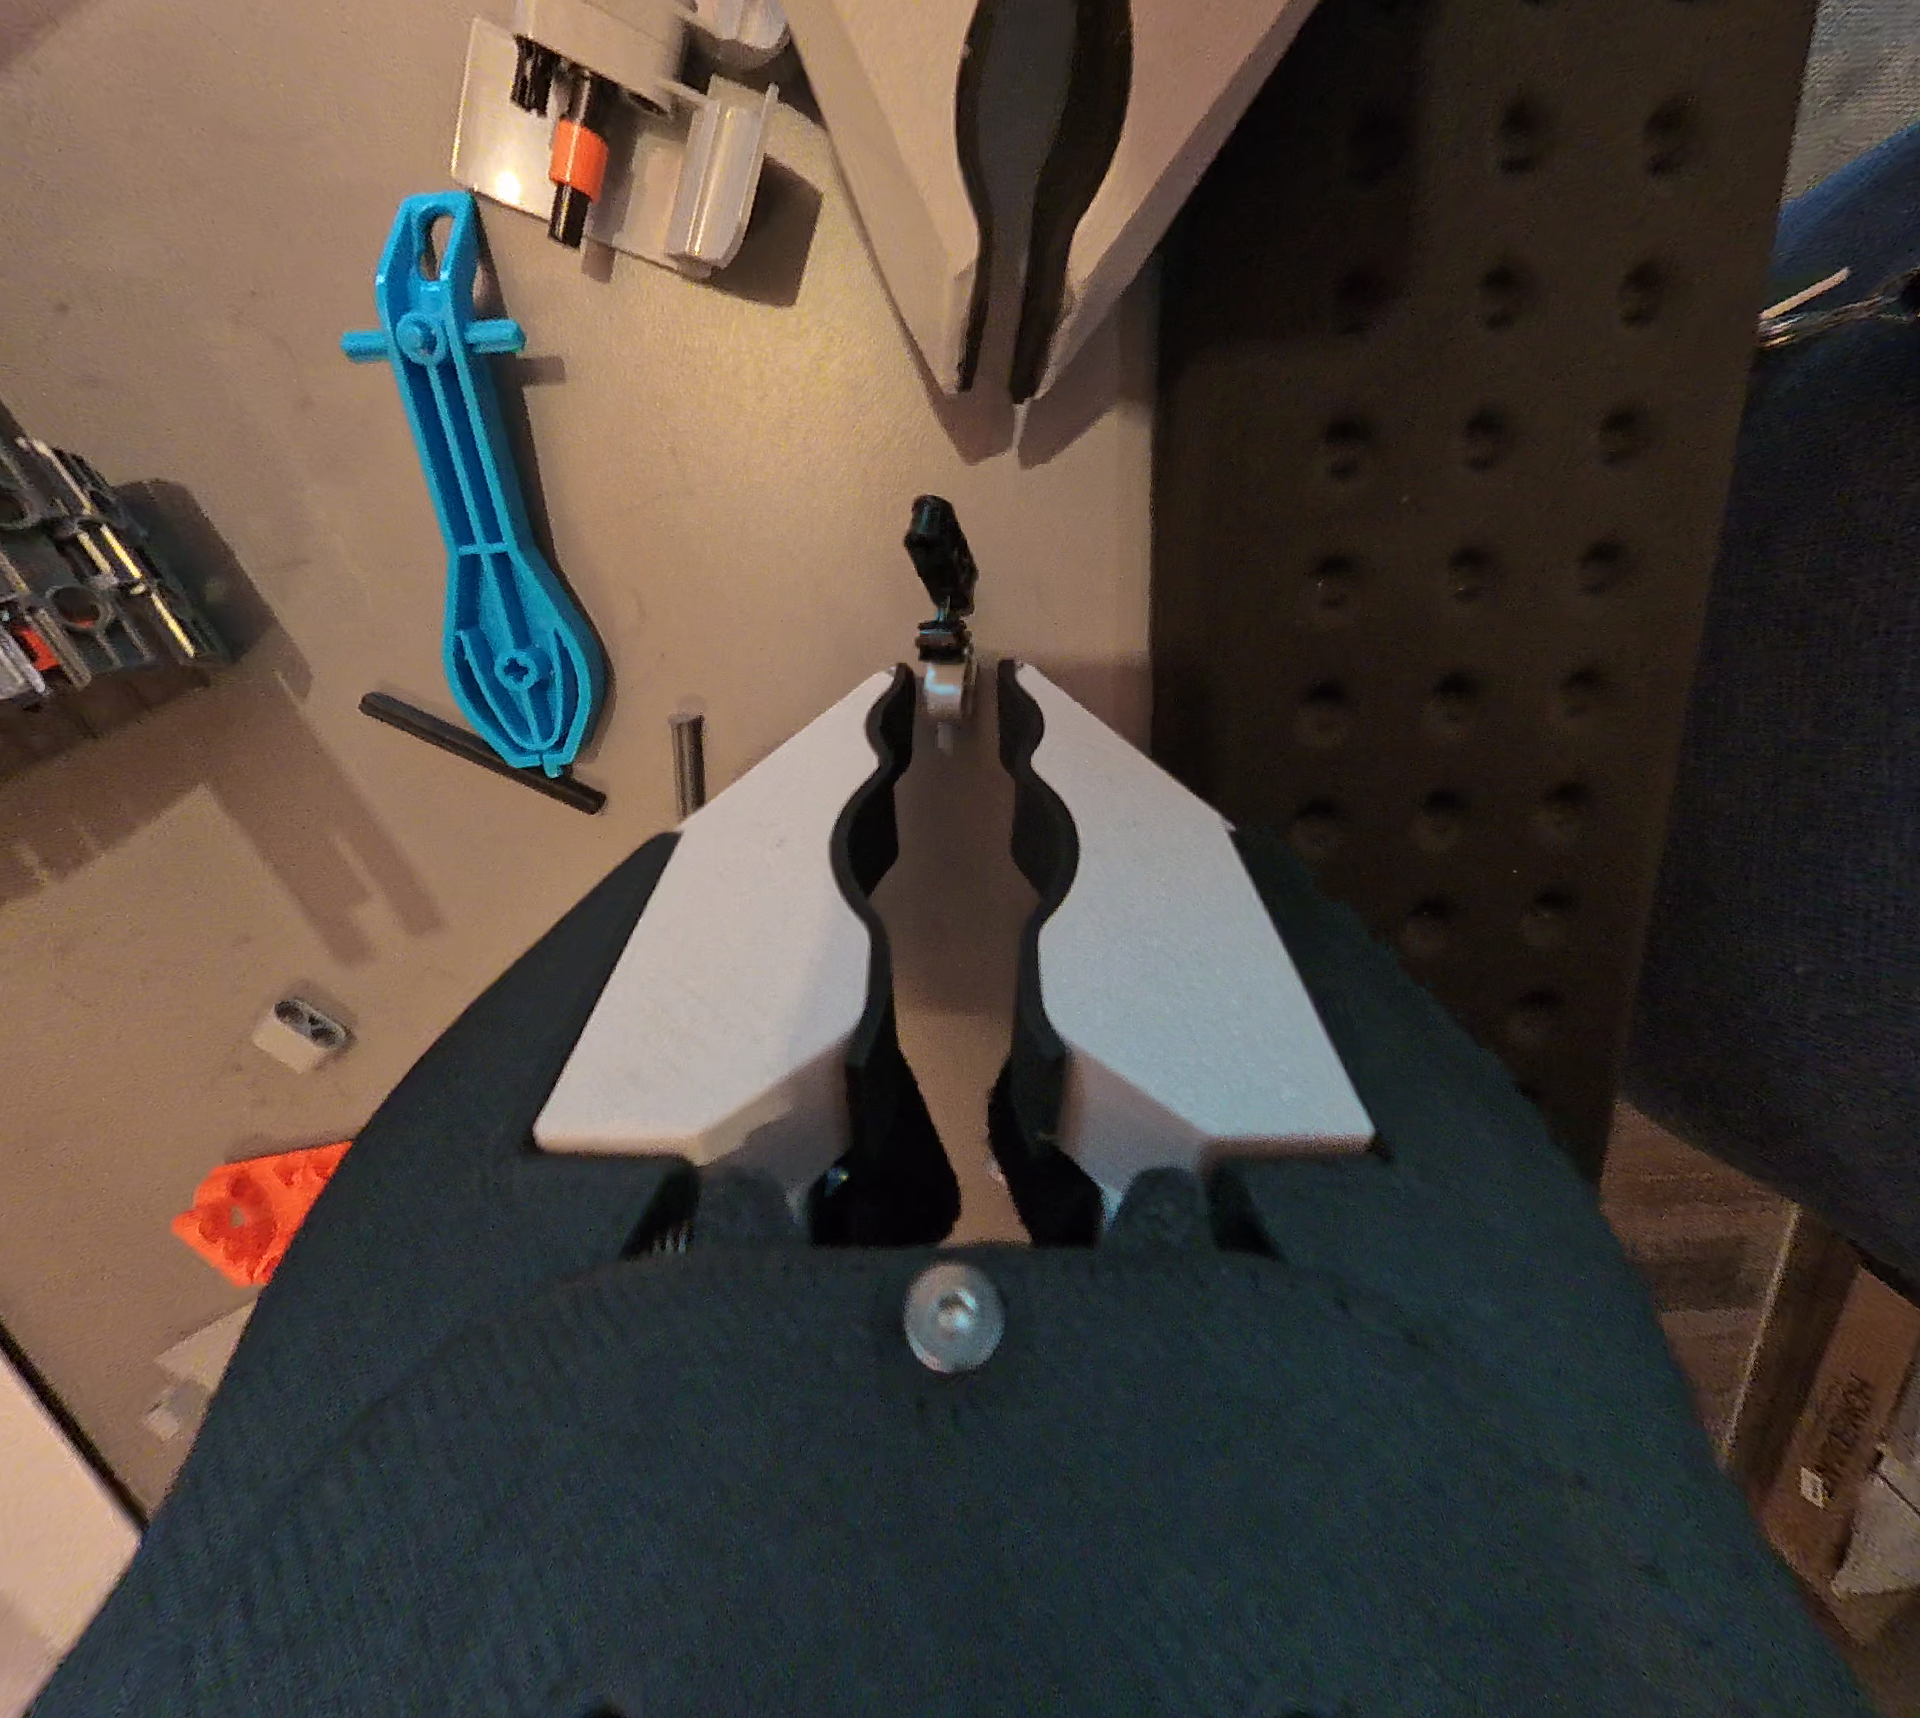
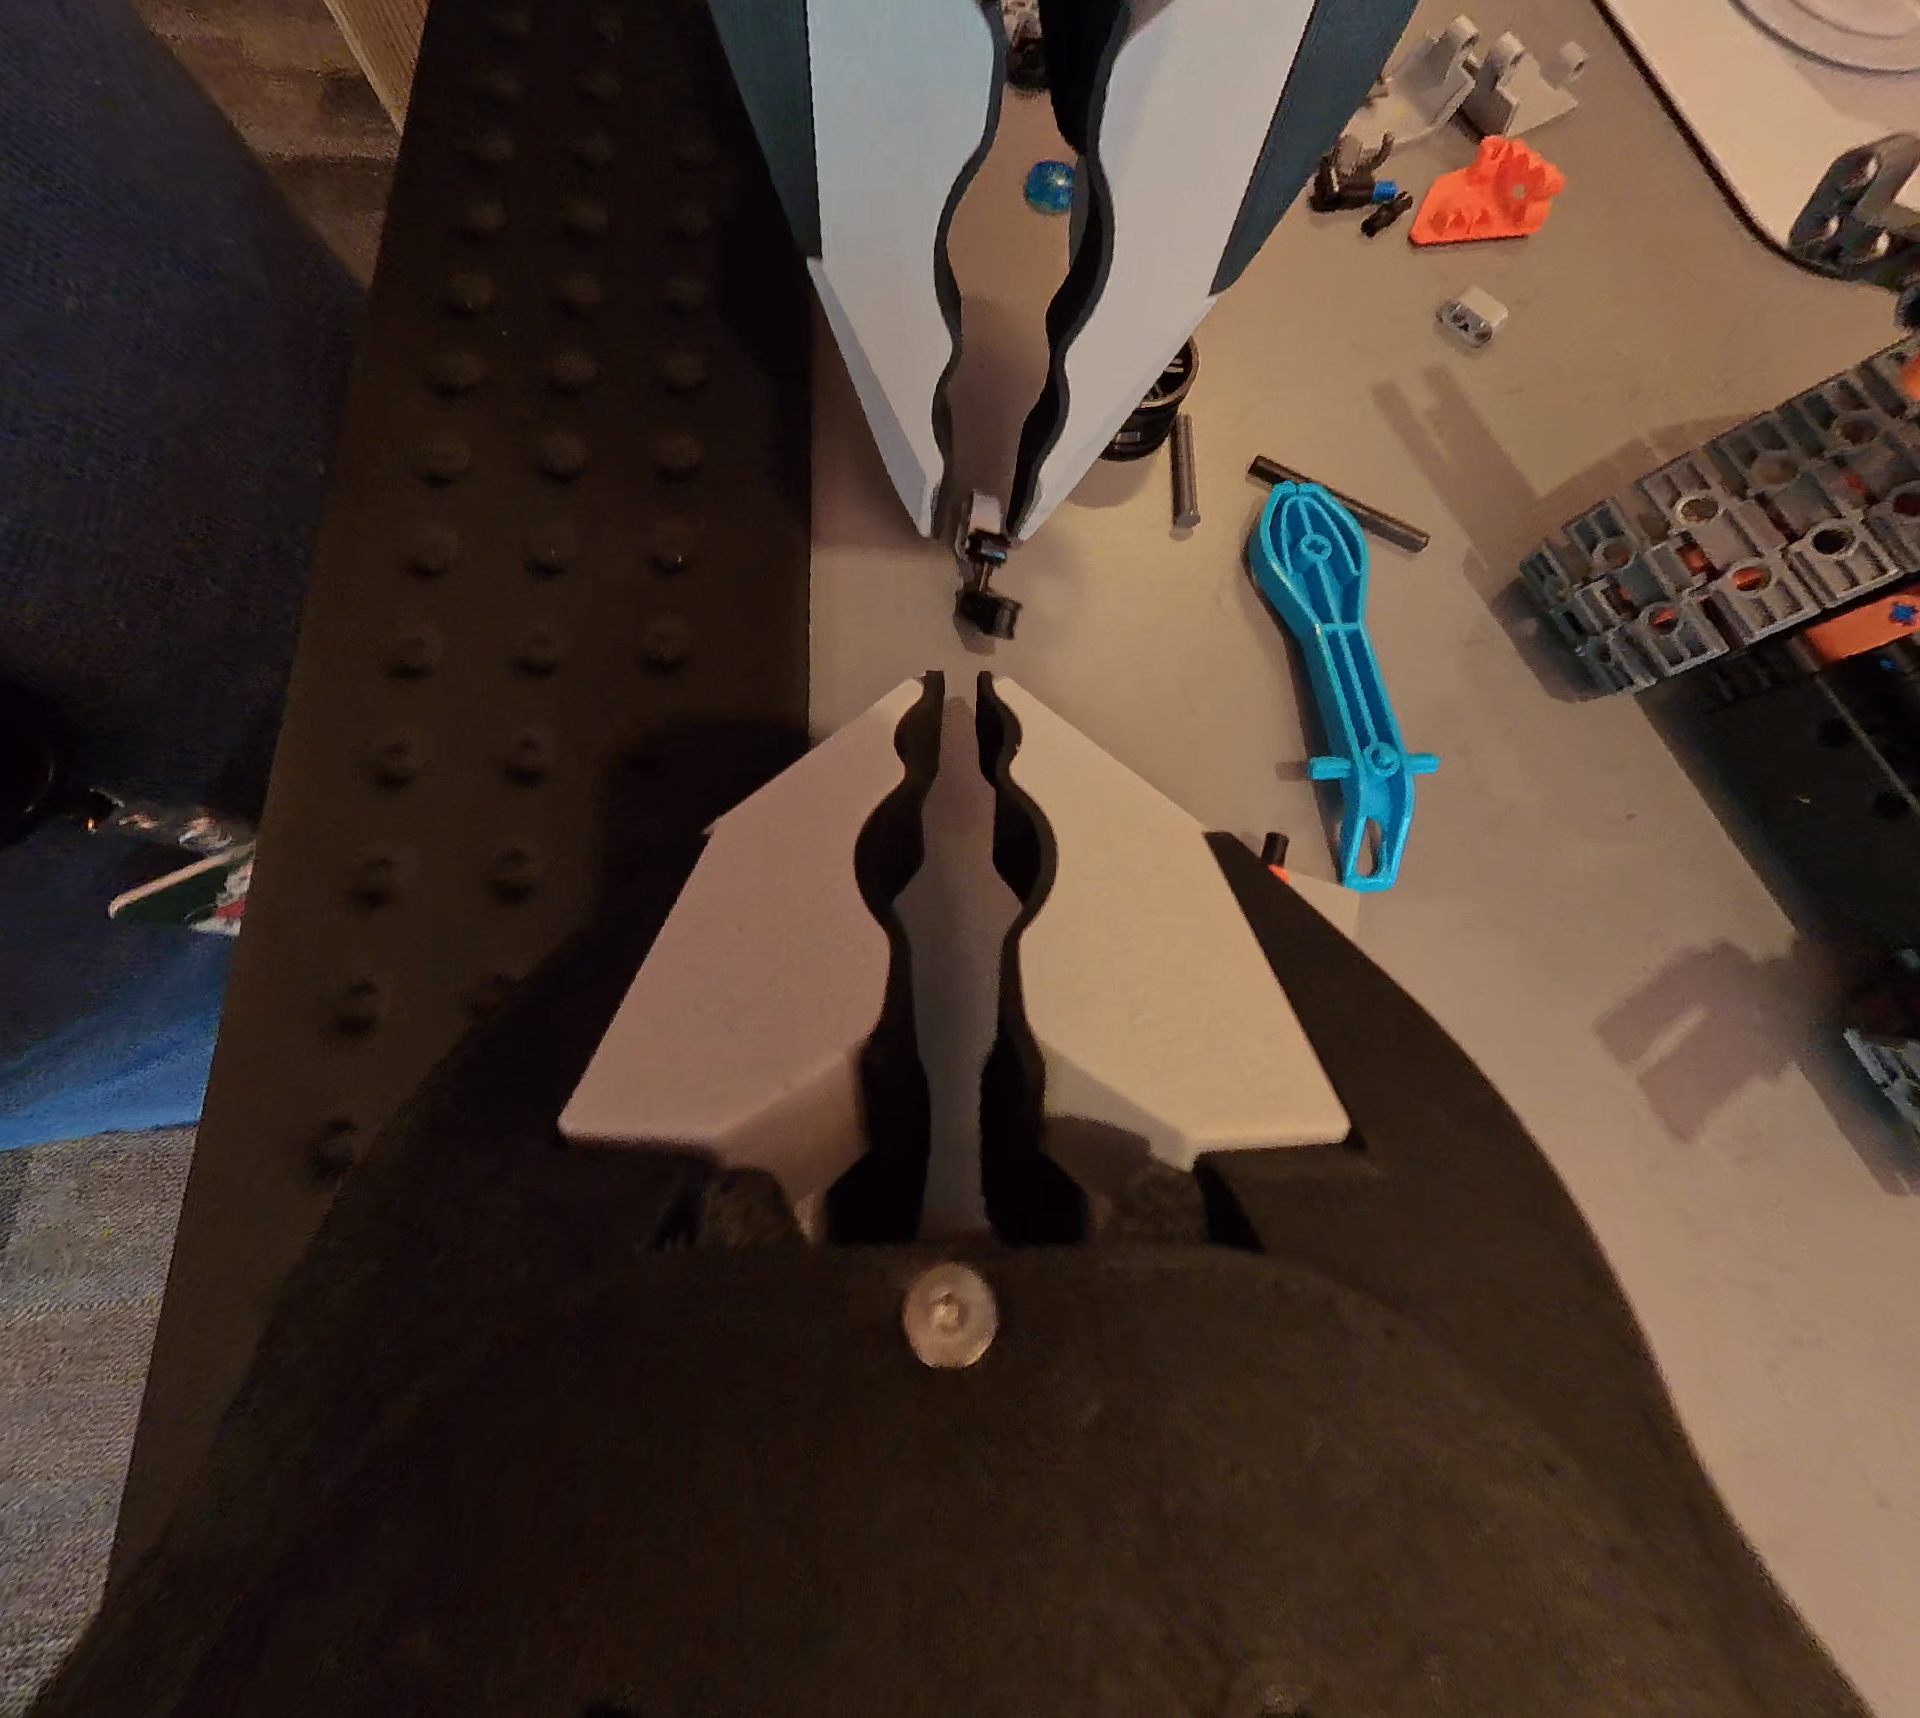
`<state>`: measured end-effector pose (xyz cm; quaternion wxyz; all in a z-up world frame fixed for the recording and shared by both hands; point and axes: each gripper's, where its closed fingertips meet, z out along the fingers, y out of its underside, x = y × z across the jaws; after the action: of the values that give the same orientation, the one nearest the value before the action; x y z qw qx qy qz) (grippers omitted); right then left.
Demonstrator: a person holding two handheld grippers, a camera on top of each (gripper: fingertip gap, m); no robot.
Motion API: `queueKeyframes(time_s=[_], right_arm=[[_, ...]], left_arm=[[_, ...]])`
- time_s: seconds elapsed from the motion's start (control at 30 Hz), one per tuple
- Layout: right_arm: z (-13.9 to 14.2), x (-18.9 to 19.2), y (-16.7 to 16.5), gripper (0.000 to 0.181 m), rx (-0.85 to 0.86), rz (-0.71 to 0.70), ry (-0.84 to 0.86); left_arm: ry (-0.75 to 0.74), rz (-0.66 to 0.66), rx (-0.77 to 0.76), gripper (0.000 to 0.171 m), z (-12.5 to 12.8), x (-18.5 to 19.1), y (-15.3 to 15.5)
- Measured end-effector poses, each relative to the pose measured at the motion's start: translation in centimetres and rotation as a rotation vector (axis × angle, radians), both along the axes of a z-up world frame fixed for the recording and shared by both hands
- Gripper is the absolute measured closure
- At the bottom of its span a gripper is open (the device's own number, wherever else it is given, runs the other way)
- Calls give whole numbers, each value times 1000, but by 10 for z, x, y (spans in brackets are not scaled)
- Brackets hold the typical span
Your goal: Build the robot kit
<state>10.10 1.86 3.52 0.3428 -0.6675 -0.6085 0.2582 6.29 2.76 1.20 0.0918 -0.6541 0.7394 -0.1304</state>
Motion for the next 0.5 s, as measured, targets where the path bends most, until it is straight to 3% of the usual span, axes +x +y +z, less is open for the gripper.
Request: queueKeyframes(time_s=[0.23, 0.37, 0.5], right_arm=[[-13, -8, 8, 169, -46, -69, -98], [-19, -10, 13, 166, -42, -85, -141], [-26, -12, 16, 181, -35, -87, -171]], left_arm=[[-82, 32, 1, 161, 0, 5, 1], [-121, 72, -36, 154, -2, 8, -1], [-140, 78, -21, 164, -5, 9, -1]])
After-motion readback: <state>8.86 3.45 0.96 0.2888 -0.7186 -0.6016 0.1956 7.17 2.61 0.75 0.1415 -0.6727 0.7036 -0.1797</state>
